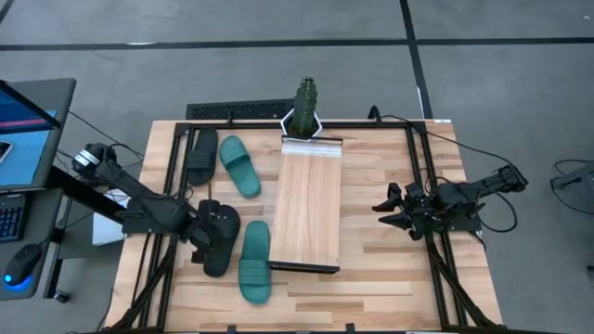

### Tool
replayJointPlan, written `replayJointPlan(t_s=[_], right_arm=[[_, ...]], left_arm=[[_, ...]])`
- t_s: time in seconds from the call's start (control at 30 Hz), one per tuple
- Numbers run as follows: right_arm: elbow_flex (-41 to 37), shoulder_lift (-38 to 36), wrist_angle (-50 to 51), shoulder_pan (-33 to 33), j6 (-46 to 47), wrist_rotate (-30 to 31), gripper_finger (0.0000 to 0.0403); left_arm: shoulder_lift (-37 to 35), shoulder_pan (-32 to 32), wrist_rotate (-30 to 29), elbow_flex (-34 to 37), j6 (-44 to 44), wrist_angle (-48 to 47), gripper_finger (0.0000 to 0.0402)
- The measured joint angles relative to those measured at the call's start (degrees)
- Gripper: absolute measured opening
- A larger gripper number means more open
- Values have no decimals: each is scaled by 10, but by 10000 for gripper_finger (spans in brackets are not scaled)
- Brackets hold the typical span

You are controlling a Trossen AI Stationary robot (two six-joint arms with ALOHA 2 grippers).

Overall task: Pick and place slides into the shelf
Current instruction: Put the bottom black slipper on the shelf

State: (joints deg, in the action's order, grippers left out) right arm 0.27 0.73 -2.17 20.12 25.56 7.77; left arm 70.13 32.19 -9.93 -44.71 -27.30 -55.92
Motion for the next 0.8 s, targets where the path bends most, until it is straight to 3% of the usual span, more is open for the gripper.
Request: replayJointPlan(t_s=[0.3, 0.57, 0.8], right_arm=[[0, 0, 0, 0, 0, 0, 178], [0, 0, 0, 0, 0, 0, 178], [0, 0, 0, 0, 0, 0, 178]], left_arm=[[54, 19, -34, 0, -15, 0, 110], [58, 20, -82, 0, -29, -5, 110], [58, 20, -86, 0, -36, -4, 110]])
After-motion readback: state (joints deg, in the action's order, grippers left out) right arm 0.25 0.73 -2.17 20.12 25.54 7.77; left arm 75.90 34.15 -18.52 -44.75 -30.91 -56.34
